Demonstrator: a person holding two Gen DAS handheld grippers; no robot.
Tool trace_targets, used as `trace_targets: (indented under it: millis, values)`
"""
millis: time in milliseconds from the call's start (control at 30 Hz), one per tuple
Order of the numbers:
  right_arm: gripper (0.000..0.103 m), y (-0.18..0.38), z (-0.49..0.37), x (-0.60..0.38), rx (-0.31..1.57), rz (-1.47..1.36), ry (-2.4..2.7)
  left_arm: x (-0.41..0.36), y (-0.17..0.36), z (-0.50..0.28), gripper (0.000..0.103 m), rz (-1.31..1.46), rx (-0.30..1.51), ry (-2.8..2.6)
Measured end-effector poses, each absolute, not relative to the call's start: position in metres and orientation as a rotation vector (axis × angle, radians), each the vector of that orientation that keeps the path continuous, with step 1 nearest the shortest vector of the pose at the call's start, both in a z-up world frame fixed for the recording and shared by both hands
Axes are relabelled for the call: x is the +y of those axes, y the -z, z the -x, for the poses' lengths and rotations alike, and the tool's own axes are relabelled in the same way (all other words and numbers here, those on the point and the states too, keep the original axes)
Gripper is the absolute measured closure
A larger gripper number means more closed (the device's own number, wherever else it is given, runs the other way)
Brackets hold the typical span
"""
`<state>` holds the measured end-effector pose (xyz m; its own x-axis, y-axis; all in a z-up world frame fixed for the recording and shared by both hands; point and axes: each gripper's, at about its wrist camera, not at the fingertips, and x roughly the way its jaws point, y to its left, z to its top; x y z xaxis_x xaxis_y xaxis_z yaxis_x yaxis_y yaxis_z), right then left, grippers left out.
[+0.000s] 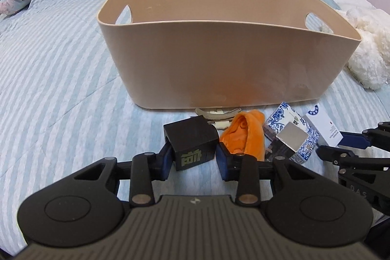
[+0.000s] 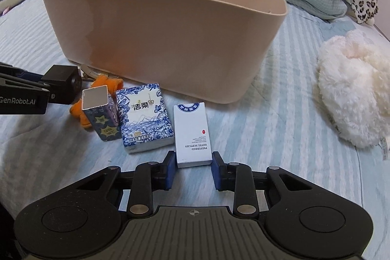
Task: Organize objects
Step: 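Lift both boxes over the basket and open both tools to drop them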
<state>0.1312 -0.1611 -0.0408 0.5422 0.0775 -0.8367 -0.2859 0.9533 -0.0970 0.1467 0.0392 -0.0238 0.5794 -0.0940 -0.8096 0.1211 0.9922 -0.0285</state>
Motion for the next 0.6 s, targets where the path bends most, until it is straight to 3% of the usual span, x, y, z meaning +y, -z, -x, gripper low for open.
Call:
trace_targets:
  millis: [600]
  values:
    - [0.075, -0.028, -0.092, -0.173, 0.791, 0.107, -0.231, 0.057, -0.032, -0.102, 0.064, -0.020, 0.804, 0.143]
